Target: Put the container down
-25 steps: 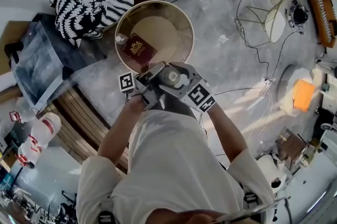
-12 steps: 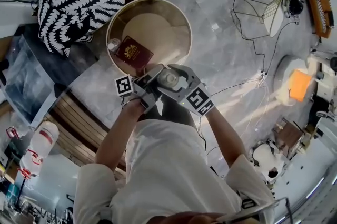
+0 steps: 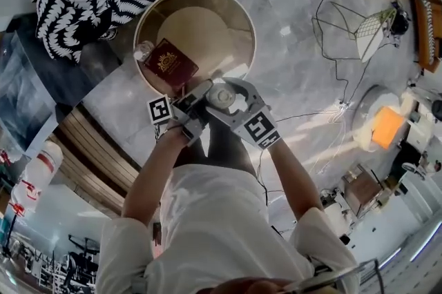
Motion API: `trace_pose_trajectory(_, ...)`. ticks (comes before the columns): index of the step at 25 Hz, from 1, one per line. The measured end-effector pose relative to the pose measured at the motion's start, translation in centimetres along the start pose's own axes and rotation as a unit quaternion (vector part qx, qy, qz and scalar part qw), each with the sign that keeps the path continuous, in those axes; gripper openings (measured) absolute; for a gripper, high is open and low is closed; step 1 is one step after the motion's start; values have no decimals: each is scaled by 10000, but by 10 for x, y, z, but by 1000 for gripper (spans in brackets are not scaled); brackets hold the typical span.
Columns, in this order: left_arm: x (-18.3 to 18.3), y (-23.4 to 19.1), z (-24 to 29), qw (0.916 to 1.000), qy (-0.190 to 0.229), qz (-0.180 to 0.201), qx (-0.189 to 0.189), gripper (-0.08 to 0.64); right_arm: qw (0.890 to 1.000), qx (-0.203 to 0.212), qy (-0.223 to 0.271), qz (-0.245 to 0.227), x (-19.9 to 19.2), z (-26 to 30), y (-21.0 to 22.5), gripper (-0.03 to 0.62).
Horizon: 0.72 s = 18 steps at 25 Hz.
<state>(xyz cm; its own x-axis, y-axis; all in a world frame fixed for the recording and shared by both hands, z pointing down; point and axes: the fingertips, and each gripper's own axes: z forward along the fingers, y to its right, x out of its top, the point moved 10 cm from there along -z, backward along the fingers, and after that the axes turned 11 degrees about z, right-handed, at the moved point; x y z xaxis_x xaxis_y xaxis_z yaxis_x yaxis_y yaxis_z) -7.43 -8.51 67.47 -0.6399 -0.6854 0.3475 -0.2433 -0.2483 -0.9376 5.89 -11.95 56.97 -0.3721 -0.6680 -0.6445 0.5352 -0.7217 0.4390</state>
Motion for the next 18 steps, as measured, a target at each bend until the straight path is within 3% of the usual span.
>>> trace_pose_trajectory(12, 8, -68, 12, 9949, 1002, -63, 17, 308, 9995, 175, -175, -214, -26, 47, 97, 336)
trace_pose_trajectory(18, 15, -104, 5, 9909, 1341, -92, 55, 308, 9998, 45, -168, -129, -54, 82, 138, 336)
